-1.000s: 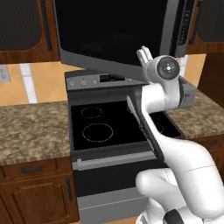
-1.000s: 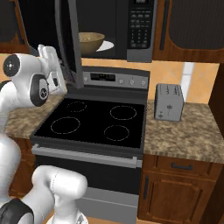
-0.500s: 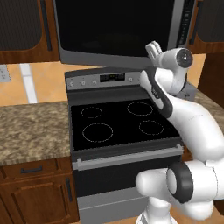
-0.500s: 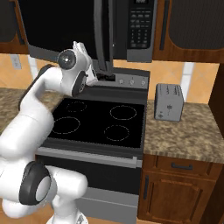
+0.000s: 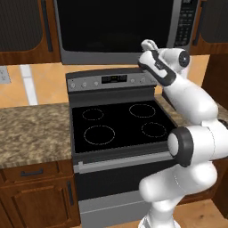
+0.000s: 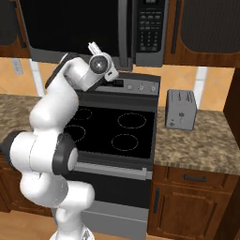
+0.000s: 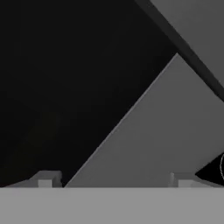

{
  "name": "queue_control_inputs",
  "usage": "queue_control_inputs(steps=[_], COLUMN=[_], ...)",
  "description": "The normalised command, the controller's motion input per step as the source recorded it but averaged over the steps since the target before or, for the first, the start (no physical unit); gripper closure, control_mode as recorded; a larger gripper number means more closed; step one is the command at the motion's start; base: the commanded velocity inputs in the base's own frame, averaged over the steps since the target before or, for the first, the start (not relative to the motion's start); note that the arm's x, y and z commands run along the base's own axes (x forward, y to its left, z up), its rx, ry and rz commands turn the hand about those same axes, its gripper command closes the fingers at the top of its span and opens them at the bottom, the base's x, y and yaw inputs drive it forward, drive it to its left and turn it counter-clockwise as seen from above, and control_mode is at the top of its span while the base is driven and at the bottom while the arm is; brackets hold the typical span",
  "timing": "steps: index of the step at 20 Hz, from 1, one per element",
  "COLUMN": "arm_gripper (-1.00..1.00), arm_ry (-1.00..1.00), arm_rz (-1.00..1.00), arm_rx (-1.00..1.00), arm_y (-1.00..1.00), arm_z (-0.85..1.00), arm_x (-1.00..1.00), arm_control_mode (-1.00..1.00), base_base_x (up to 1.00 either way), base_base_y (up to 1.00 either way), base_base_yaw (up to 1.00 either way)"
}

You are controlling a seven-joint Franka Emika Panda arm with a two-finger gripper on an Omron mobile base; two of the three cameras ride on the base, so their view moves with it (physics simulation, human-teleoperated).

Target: Pick the onion from the sink and place it in the bowl. Then pick the bowl and place it in the microwave. Then close the microwave door and press the start button.

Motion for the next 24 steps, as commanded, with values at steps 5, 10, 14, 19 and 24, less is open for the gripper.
queue_control_inputs(steps=[5, 10, 14, 19, 24], arm_gripper=[-1.0, -1.0, -1.0, -1.0, -1.0], arm_ry=[-0.17, -0.09, -0.12, -0.07, 0.09], arm_rz=[0.19, 0.16, 0.19, 0.15, 0.0], arm_rx=[-0.16, -0.15, -0.07, 0.06, 0.26], arm_y=[0.02, 0.02, -0.01, -0.43, -0.63], arm_z=[-0.12, -0.02, 0.34, 0.71, 0.63], arm_x=[0.99, 0.47, -0.38, -1.0, -0.81], arm_control_mode=[-1.0, -1.0, -1.0, -1.0, -1.0], base_base_x=[0.0, 0.0, 0.0, 0.0, 0.0], base_base_y=[0.0, 0.0, 0.0, 0.0, 0.0], base_base_yaw=[0.0, 0.0, 0.0, 0.0, 0.0])
